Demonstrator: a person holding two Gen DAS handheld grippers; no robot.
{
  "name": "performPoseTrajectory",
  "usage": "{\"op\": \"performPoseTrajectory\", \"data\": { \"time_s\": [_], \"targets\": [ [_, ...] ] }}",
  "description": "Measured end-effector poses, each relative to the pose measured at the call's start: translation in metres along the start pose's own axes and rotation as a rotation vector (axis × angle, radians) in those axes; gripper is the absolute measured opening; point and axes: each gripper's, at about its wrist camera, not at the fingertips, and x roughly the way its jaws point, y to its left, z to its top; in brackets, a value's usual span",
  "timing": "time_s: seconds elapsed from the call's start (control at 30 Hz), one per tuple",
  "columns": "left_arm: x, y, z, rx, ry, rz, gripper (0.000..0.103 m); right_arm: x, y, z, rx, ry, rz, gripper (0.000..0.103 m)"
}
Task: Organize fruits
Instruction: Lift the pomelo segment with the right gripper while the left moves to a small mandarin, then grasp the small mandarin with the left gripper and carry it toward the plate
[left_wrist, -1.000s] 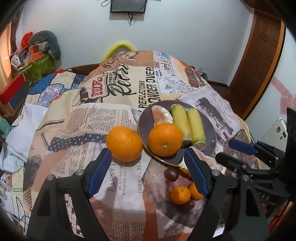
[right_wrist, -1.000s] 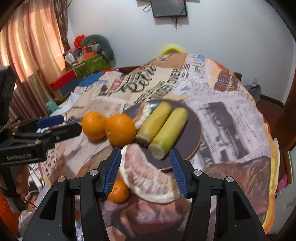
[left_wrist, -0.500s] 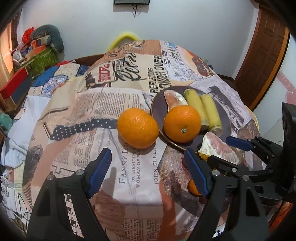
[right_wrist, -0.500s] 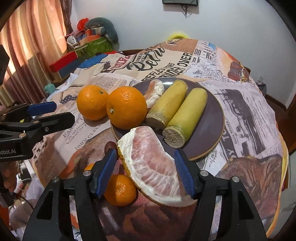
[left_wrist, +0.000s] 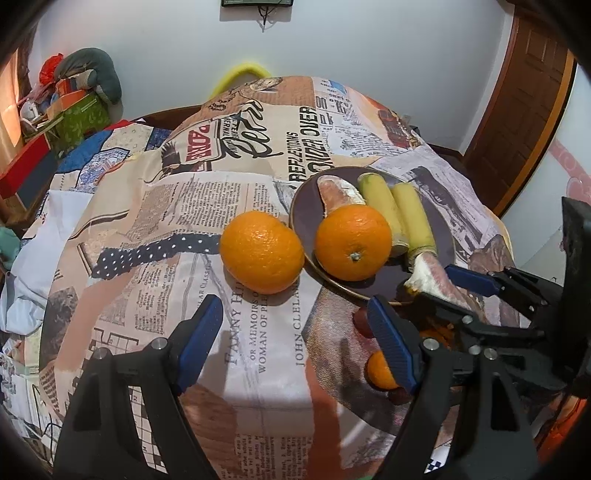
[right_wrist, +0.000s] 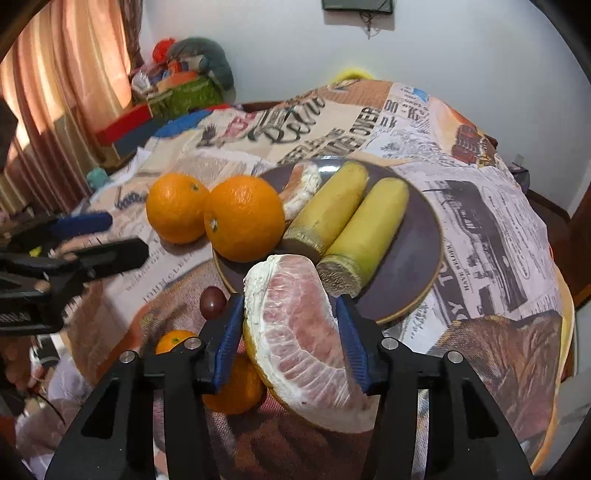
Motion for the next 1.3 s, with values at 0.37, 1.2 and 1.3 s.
{"op": "performPoseTrajectory", "data": {
  "time_s": [0.37, 1.2, 1.3],
  "targets": [
    [-0.001, -0.024, -0.013, 0.038, 0.016, -0.019, 0.081, -0.047, -0.012, -0.008, 0.067, -0.099, -0.012, 0.043],
    [0.018, -0.052, -0.044, 0.049, 0.090, -0.143, 0.032, -0.095, -0.028, -0.025, 0.127, -0.191, -0.003, 0.042],
    [0.017, -0.054, -0.043, 0.065, 0.086, -0.138, 0.031, -0.095, -0.029, -0.025, 0.129, -0.194, -0.003, 0.042]
  ]
}}
